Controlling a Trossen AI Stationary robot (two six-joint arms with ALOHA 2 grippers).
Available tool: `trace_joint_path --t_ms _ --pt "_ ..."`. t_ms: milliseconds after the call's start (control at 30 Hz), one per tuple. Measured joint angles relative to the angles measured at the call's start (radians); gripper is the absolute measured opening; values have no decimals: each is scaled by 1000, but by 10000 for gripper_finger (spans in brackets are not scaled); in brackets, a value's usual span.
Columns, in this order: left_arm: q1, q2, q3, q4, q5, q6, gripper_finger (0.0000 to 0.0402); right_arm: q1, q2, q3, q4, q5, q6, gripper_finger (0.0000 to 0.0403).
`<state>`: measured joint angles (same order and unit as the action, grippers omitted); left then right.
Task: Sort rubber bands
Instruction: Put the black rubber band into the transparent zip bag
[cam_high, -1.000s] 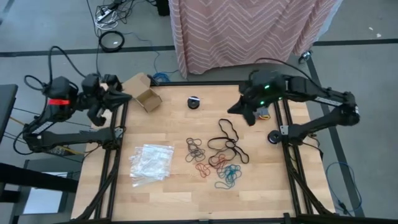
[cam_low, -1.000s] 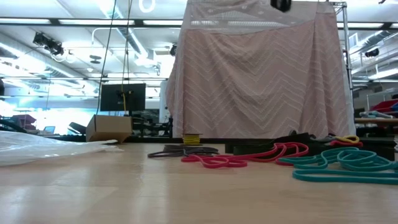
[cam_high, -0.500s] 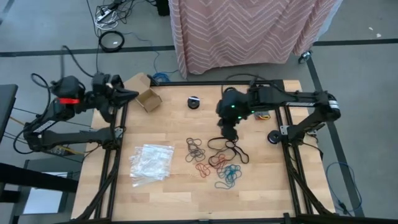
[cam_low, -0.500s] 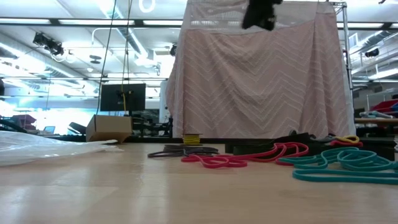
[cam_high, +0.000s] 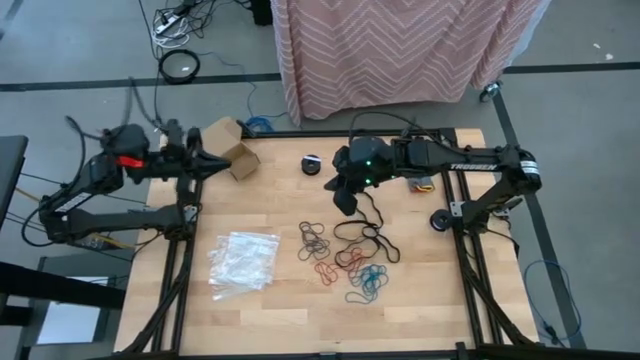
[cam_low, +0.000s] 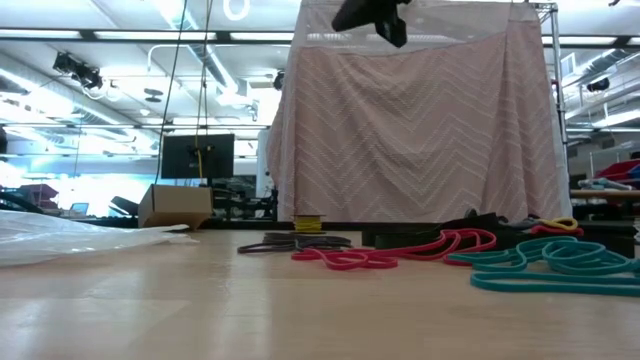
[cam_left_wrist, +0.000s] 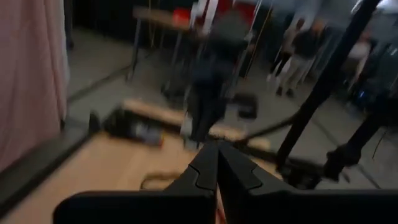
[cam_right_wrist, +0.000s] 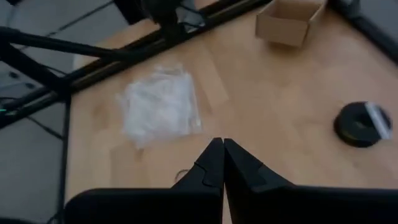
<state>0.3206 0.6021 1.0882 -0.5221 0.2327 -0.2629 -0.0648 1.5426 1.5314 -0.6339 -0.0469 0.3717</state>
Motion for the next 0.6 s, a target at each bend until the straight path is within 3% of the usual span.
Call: trace_joint_path --t_ms 167,267,500,600 --pt "0 -40 5 65 -23 -4 14 13 106 0 55 -86 -1 0" --pt "0 -29 3 -1 1 -32 14 34 189 0 123 -125 1 0" --pt "0 32 -33 -555 116 -101 14 50 275 0 201 -133 29 0" --pt "0 46 -112 -674 149 -153 14 50 257 0 186 -83 28 0"
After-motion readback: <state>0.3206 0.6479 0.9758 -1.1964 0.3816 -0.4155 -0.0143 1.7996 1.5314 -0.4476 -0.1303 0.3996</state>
